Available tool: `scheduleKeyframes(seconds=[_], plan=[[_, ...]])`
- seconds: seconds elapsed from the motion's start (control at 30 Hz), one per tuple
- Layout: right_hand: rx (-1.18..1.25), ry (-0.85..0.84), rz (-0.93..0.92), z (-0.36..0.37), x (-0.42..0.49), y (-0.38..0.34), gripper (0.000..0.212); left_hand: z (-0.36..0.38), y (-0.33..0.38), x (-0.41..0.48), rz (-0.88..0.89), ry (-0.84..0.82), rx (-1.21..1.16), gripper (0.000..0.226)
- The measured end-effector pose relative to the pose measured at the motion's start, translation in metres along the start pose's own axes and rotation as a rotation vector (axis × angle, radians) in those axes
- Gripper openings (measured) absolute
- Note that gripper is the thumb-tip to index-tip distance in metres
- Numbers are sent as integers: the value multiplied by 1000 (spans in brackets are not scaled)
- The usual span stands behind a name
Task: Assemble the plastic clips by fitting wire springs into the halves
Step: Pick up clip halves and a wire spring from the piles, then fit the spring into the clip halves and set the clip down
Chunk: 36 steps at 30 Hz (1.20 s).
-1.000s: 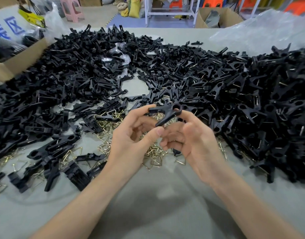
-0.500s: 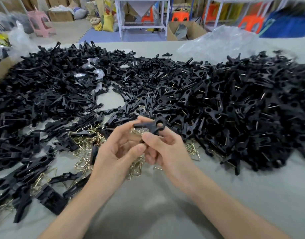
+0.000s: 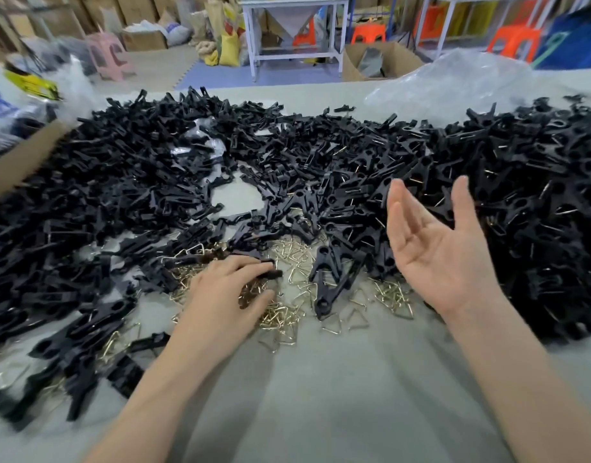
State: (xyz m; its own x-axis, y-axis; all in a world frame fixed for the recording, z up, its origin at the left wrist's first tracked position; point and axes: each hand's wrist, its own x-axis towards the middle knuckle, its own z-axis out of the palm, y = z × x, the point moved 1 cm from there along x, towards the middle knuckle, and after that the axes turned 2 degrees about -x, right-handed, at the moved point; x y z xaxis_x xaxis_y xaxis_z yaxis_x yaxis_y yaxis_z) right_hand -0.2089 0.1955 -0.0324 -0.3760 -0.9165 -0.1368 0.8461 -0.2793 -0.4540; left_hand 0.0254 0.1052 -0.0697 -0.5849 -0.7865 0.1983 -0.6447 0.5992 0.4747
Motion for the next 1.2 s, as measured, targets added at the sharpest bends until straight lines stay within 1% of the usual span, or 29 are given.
scheduleKeyframes(seconds=[0.03, 0.07, 0.1, 0.13, 0.17, 0.2, 0.23, 0.27, 0.3, 0.33, 0.43, 0.53, 0.6, 0.67, 0.73, 0.77, 0.87, 0.93, 0.97, 1.0, 1.07, 1.1, 1.13, 1.2], plan=[[-164, -3, -9, 2, -1, 6, 52, 0, 1, 0, 18, 3, -14, 33], [-412, -9, -63, 4, -2, 14, 40, -1, 1, 0, 20, 23, -50, 27], [-746, -44, -173, 5, -4, 25, 30, -1, 0, 0, 12, 51, -89, 22], [-1124, -117, -310, 4, -7, 39, 27, -2, -1, 0, 1, 77, -115, 20], [-1472, -217, -415, 0, -9, 54, 29, -3, -1, 1, -12, 95, -131, 20], [-1768, -310, -472, -5, -9, 68, 31, -3, -1, 1, -27, 110, -149, 23], [-1980, -370, -473, -9, -8, 78, 31, -3, -1, 2, -45, 130, -180, 26], [-2097, -392, -447, -13, -7, 85, 29, -3, 0, 2, -63, 160, -222, 30], [-2137, -392, -416, -13, -5, 87, 25, -3, 1, 2, -77, 200, -274, 34], [-2121, -378, -400, -13, -3, 86, 20, -4, 1, 2, -84, 245, -324, 37], [-2072, -350, -424, -11, -1, 81, 6, -7, 3, 4, -81, 357, -383, 41], [-2097, -363, -448, -11, -2, 80, 5, -10, 2, 4, -116, 414, -454, 40], [-2077, -369, -519, -11, -4, 78, 7, -10, 4, 5, -139, 412, -559, 39], [-2003, -313, -594, -8, -5, 77, 7, -9, 5, 4, -151, 403, -684, 40], [-1988, -272, -623, 2, -1, 78, 7, -9, 3, 5, -171, 385, -826, 42], [-2008, -279, -617, 7, 5, 81, 12, -9, 1, 6, -186, 366, -907, 40], [-2107, -372, -532, 25, 28, 96, 32, -7, -2, 7, -268, 303, -1155, 38], [-2212, -434, -475, 30, 42, 109, 34, -7, -1, 7, -313, 273, -1278, 38], [-2218, -455, -468, 31, 47, 114, 28, -7, -1, 7, -327, 266, -1346, 37], [-2179, -459, -471, 32, 50, 116, 22, -8, 0, 7, -340, 260, -1420, 35], [-2017, -402, -494, 32, 49, 111, 13, -9, 2, 8, -350, 242, -1537, 24], [-1937, -355, -501, 32, 46, 105, 12, -9, 3, 7, -345, 233, -1554, 22], [-1849, -312, -496, 29, 41, 98, 13, -8, 5, 7, -338, 224, -1540, 26], [-1616, -243, -410, 22, 26, 82, 21, -6, 9, 6, -320, 203, -1493, 32]])
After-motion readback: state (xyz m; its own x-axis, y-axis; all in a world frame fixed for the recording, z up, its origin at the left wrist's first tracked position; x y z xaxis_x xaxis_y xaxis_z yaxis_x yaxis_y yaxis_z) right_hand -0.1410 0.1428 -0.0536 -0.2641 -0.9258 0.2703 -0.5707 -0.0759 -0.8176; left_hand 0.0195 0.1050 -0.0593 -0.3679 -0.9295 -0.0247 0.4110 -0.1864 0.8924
